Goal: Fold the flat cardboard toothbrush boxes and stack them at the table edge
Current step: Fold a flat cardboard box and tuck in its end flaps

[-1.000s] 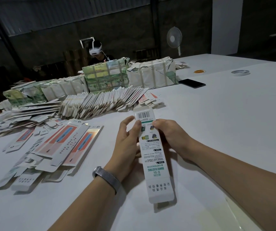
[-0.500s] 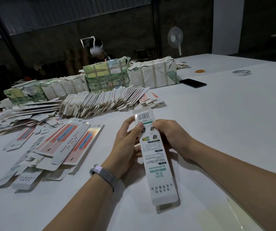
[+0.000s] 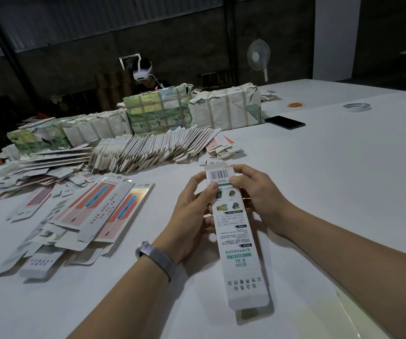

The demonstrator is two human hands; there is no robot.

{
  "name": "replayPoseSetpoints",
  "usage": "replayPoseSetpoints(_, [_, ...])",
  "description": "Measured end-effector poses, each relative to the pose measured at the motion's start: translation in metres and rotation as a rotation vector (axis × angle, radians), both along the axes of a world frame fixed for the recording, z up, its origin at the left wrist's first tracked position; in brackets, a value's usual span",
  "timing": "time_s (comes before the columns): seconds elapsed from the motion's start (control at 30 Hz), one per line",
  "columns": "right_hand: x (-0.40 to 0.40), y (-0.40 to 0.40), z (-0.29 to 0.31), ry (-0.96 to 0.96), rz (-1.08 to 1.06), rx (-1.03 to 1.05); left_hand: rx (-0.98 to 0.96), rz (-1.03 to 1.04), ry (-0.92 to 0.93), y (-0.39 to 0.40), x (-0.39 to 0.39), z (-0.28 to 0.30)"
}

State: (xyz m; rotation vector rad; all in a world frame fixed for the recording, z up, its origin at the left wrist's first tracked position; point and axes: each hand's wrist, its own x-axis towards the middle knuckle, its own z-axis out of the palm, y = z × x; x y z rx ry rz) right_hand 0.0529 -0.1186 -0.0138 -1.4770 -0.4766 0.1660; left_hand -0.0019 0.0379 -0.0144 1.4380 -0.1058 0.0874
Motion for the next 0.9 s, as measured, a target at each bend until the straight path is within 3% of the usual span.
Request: replayPoseSetpoints(0.9, [-0.0045, -0.0014, 0.0034, -0.028, -0.073, 0.128, 0.080, -0.030, 0.012, 0.0029, 0.0050, -0.0053])
